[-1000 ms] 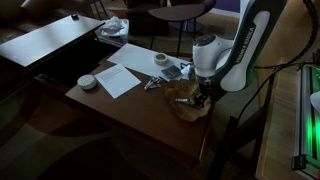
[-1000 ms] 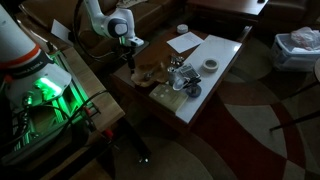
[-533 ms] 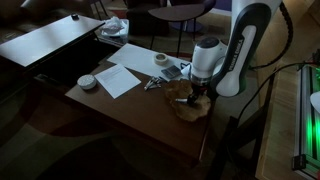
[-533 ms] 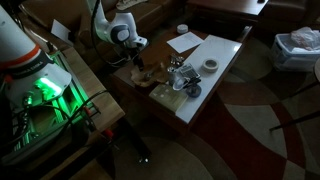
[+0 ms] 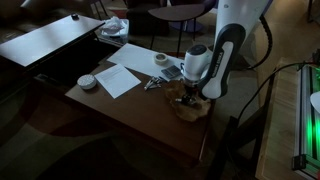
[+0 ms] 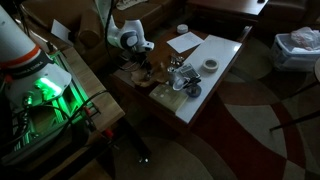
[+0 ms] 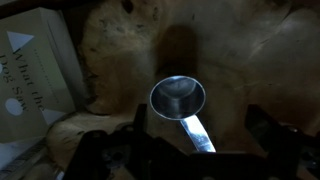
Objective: Put the silver measuring spoon from the wooden tray on the table
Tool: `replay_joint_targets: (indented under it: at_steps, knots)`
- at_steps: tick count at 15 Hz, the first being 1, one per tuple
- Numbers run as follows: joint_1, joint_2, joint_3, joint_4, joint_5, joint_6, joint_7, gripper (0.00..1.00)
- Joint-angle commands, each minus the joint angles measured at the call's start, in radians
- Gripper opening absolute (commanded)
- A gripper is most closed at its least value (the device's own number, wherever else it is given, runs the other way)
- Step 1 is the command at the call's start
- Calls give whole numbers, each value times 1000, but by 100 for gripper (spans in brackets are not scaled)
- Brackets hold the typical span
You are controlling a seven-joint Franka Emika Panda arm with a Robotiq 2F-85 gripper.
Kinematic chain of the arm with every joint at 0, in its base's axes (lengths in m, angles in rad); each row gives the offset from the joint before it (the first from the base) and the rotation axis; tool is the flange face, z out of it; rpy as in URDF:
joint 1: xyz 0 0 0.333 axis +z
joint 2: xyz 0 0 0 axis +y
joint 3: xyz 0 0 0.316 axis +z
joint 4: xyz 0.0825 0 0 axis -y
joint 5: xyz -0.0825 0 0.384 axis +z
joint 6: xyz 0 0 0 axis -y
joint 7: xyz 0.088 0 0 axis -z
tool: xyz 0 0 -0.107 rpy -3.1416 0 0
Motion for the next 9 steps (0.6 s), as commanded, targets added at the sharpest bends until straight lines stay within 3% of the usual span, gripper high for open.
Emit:
replay_joint_targets:
  at_steps: [1, 3, 4, 5, 7, 9]
  knots:
    - [-10, 75, -10, 105, 26, -104, -33, 100]
    - [-36, 92, 3, 139, 17, -171, -42, 100]
    - [-43, 102, 6, 154, 15, -191, -43, 94]
    - [-52, 110, 12, 168, 14, -201, -45, 74]
    - [-76, 112, 29, 181, 11, -218, -60, 70]
    - [-101, 97, 50, 175, 9, -227, -82, 53]
